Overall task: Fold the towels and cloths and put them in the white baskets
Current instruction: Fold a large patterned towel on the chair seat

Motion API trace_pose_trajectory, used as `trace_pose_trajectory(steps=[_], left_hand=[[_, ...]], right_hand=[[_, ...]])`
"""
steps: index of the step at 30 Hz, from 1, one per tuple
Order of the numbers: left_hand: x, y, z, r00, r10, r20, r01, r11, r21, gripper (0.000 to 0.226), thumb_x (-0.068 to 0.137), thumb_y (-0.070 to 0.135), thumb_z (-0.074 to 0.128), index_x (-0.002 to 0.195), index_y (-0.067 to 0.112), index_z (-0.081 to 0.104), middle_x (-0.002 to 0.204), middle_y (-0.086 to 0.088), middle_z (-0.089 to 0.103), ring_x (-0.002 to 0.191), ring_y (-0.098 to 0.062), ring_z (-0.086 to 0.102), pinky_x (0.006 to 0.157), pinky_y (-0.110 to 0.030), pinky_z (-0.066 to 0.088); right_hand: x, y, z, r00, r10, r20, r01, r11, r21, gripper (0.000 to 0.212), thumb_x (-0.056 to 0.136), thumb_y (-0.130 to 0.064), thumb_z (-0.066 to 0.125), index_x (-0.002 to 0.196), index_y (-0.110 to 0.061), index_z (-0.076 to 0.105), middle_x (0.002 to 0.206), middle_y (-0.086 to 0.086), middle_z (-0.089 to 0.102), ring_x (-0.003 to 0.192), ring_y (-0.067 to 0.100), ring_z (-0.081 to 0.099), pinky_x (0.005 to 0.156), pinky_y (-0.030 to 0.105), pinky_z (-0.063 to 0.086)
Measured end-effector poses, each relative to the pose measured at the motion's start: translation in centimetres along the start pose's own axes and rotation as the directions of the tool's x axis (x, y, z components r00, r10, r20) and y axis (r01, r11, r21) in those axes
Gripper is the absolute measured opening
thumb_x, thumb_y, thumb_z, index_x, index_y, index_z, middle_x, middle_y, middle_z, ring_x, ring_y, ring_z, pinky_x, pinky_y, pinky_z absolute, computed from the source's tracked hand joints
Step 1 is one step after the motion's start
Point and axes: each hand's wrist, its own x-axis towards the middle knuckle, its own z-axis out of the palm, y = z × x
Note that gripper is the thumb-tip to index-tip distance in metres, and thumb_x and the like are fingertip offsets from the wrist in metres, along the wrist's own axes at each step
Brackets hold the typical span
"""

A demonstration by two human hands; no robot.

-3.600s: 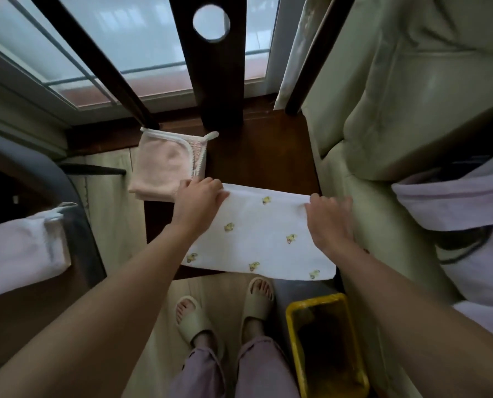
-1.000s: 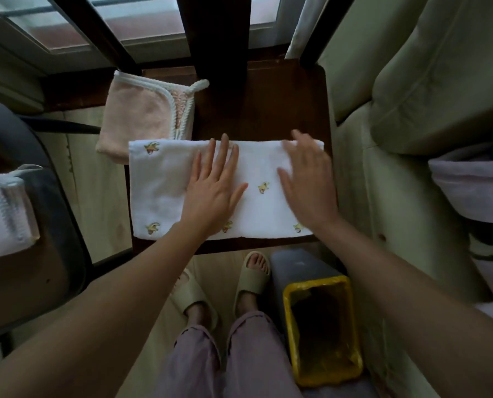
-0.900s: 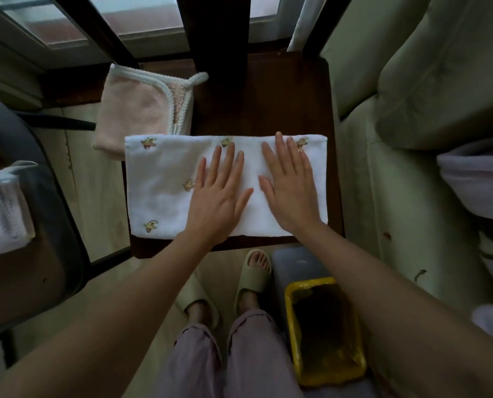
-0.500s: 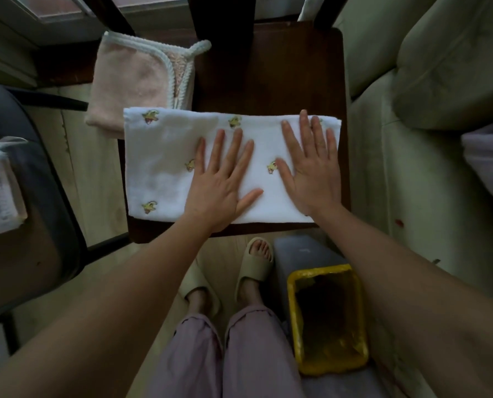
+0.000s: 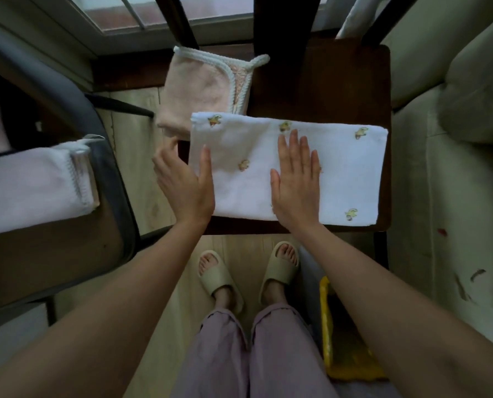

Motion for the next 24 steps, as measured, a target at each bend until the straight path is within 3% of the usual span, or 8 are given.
trace_pose_trajectory(steps=[4, 10, 16, 22, 24], left_hand=[[2.0, -1.2, -0.1, 0.977, -0.095, 0.193, 0.117, 0.987, -0.106, 0.064, 0.085, 0.074, 0.038, 0.123, 0.023, 0.050, 0.113, 0.006, 0.061, 0.102, -0.015, 0.060, 0.088, -0.046, 0.052], [2.8, -1.0, -0.9, 0.946, -0.121, 0.300, 0.161, 0.980, -0.113, 0.048, 0.097, 0.056, 0.040, 0.090, 0.013, 0.061, 0.078, 0.006, 0.060, 0.072, -0.014, 0.059, 0.068, -0.038, 0.048], [3.2, -0.5, -2.1, 0.948, -0.037, 0.317, 0.160, 0.914, -0.373, 0.034, 0.101, 0.035, 0.045, 0.099, 0.004, 0.060, 0.092, -0.017, 0.065, 0.083, -0.030, 0.063, 0.070, -0.043, 0.052], [3.0, 0.3, -2.9, 0.906, -0.094, 0.413, 0.293, 0.843, -0.451, 0.034, 0.099, 0.040, 0.044, 0.103, 0.011, 0.061, 0.100, -0.017, 0.067, 0.090, -0.034, 0.066, 0.078, -0.056, 0.055], [2.8, 1.2, -3.7, 0.888, -0.075, 0.455, 0.301, 0.842, -0.449, 0.026, 0.101, 0.036, 0.044, 0.105, 0.018, 0.062, 0.102, -0.013, 0.069, 0.091, -0.030, 0.068, 0.079, -0.054, 0.056]], right_hand=[[1.0, -1.0, 1.0, 1.000, 0.023, 0.000, -0.023, 0.997, -0.078, 0.060, 0.102, -0.033, 0.028, 0.155, -0.012, 0.011, 0.162, 0.010, 0.009, 0.150, 0.025, 0.006, 0.122, 0.043, 0.005], [0.8, -1.1, 1.7, 0.999, 0.038, 0.007, -0.036, 0.988, -0.148, 0.062, 0.103, -0.038, 0.024, 0.156, -0.012, 0.005, 0.163, 0.010, 0.002, 0.150, 0.024, 0.001, 0.122, 0.043, 0.003], [0.5, -1.4, 1.5, 0.997, 0.008, 0.071, 0.005, 0.985, -0.170, 0.062, 0.101, -0.039, 0.017, 0.156, -0.013, 0.004, 0.163, 0.008, -0.001, 0.150, 0.022, -0.003, 0.122, 0.042, 0.001], [1.6, -1.7, 1.6, 0.989, -0.034, 0.147, 0.061, 0.981, -0.182, 0.062, 0.100, -0.039, 0.016, 0.156, -0.014, 0.004, 0.163, 0.008, -0.002, 0.150, 0.024, -0.005, 0.122, 0.044, 0.002], [2.0, -1.5, 0.9, 0.974, -0.091, 0.208, 0.113, 0.989, -0.096, 0.062, 0.100, -0.040, 0.015, 0.156, -0.015, 0.006, 0.163, 0.007, -0.001, 0.150, 0.022, -0.004, 0.122, 0.041, -0.001]])
